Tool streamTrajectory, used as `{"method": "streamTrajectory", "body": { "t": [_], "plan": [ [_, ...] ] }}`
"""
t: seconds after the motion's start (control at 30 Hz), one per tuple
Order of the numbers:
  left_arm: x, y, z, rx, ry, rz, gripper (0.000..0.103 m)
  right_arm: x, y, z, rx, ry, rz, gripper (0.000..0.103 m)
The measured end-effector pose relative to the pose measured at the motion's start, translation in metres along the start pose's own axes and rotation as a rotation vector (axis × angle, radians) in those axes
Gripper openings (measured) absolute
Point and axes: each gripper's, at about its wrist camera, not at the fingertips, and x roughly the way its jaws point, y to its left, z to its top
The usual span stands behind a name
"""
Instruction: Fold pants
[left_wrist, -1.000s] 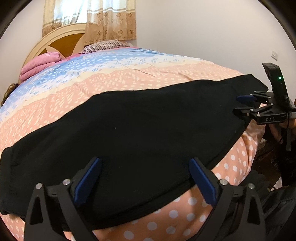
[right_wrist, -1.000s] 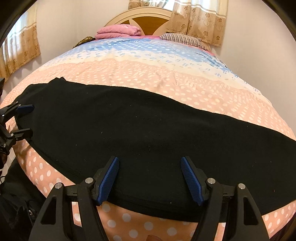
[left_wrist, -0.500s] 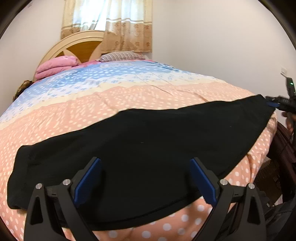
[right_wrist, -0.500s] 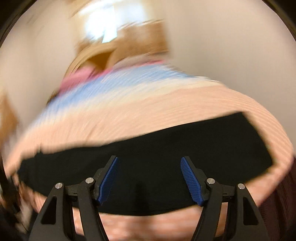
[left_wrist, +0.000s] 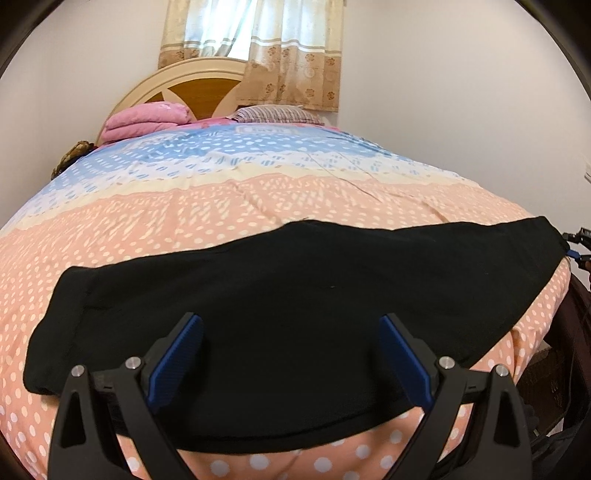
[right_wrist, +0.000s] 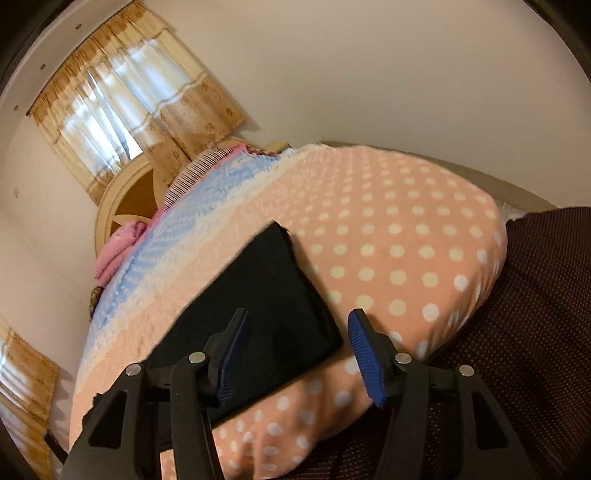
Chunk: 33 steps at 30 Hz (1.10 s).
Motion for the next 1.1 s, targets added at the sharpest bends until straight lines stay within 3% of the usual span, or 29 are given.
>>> {"method": "streamTrajectory", "body": {
  "t": [0.17, 0.2, 0.23, 0.3, 0.37, 0.4, 0.53, 0.77, 1.1],
  "plan": [
    [0.004, 0.017, -0.006, -0.049, 0.014, 0.030, 0.098, 0.002, -0.005, -0.003, -0.006, -0.024, 0.027, 0.055],
    [0.006, 0.021, -0.007, -0.063, 0.020, 0.032, 0.098, 0.002, -0.005, -0.005, -0.007, -0.028, 0.051, 0.051],
    [0.007, 0.022, -0.008, -0.069, 0.021, 0.032, 0.098, 0.002, -0.007, -0.005, 0.003, -0.025, 0.075, 0.040],
    [0.007, 0.022, -0.009, -0.068, 0.020, 0.031, 0.098, 0.007, -0.011, -0.012, 0.047, -0.011, 0.137, 0.035],
    [0.007, 0.020, -0.010, -0.060, 0.020, 0.033, 0.098, 0.010, -0.013, -0.013, 0.061, -0.016, 0.152, 0.025],
    [0.007, 0.020, -0.011, -0.058, 0.020, 0.034, 0.098, 0.011, -0.015, -0.014, 0.074, -0.016, 0.151, 0.016],
    [0.007, 0.023, -0.012, -0.064, 0.020, 0.026, 0.098, 0.002, -0.014, -0.015, 0.074, -0.057, 0.179, 0.013],
    [0.006, 0.022, -0.011, -0.066, 0.017, 0.011, 0.098, -0.032, 0.051, -0.017, -0.124, -0.177, 0.182, 0.012],
    [-0.004, 0.018, -0.007, -0.062, -0.006, -0.028, 0.098, -0.039, 0.149, -0.031, -0.333, -0.171, 0.312, 0.012]
  ]
}}
